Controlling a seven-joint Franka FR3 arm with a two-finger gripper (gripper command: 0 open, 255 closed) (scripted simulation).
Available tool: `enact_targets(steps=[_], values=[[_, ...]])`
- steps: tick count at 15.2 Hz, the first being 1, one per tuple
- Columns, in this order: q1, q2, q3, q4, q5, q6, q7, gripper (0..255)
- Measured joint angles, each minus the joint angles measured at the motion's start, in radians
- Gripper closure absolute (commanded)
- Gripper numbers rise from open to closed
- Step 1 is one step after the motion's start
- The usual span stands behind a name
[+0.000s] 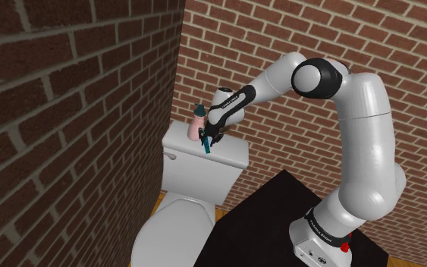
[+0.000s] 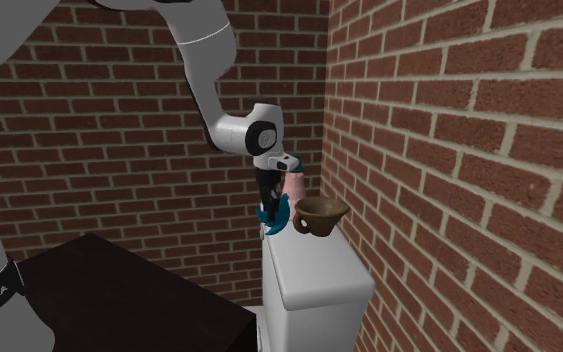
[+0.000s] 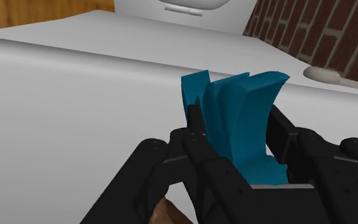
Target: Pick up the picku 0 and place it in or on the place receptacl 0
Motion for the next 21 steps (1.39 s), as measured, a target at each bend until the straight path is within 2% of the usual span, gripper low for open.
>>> enact_targets(steps=[21], values=[[-0.005, -0.228, 0.012, -0.050, 0.010, -0.181, -0.002, 255]])
